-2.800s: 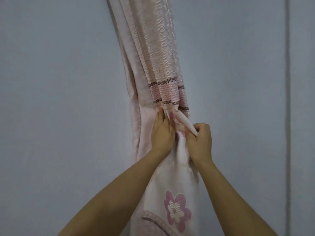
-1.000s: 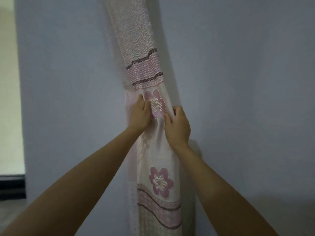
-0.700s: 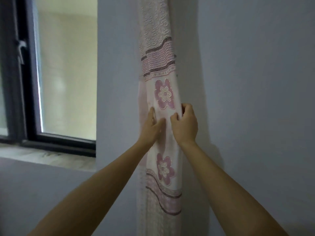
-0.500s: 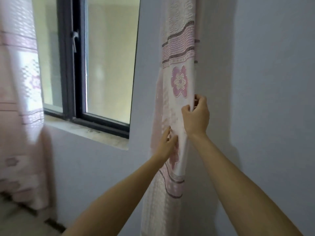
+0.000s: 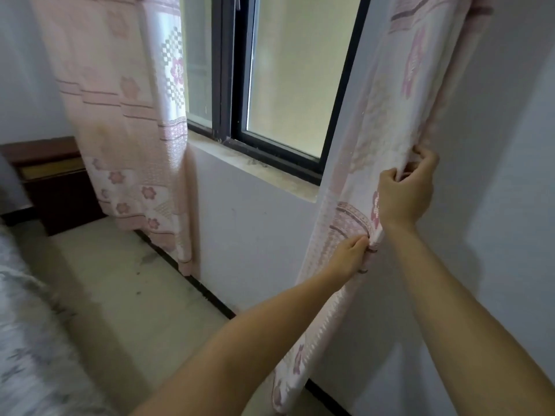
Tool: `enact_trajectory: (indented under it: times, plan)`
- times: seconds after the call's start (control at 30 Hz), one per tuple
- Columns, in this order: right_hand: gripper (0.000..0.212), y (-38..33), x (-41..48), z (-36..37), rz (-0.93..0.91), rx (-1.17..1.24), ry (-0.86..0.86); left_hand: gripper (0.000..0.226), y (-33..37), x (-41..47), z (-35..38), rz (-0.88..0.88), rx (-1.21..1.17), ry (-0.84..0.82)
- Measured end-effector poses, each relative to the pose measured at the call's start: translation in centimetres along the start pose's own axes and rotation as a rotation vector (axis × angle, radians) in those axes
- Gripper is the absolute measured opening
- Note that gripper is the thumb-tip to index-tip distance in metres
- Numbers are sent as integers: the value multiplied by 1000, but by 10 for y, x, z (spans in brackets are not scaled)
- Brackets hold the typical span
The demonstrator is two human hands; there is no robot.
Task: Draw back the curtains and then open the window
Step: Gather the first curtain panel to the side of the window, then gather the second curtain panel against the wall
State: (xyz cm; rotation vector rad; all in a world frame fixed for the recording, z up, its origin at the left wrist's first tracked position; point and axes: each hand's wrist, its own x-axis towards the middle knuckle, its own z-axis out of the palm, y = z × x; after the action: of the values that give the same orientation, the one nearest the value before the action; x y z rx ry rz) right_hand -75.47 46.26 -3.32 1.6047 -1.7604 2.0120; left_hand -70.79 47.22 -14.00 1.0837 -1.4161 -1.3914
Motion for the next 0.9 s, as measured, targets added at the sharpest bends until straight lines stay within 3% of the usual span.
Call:
enact_trajectory:
  times: [0.13,0.23,0.33,0.47,0.63,0.7,0.9]
  plan:
    - [39,28,-57,8,69,60,27,35,-38,-30,-54,-100,50,39]
    - [33,67,-131,10,155,48,-48,36,-81,-76,-114,-147,139,139]
    - [38,100,-212,12,288,-84,-275,30,-136,-135,-177,-253,243,372]
    - [27,122,-285,19,337,-275,-710,24,-189,-206,-225,-404,314,646]
    - [31,138,-319,42,213,-366,-1172,26,-233,-243,-241,-559,398,623]
    - [37,145,-324,50,185,-392,-1264,27,-238,-242,-241,-590,412,638]
    - [25,163,-308,96,66,-321,-1448,19,-244,-202,-232,-631,313,725]
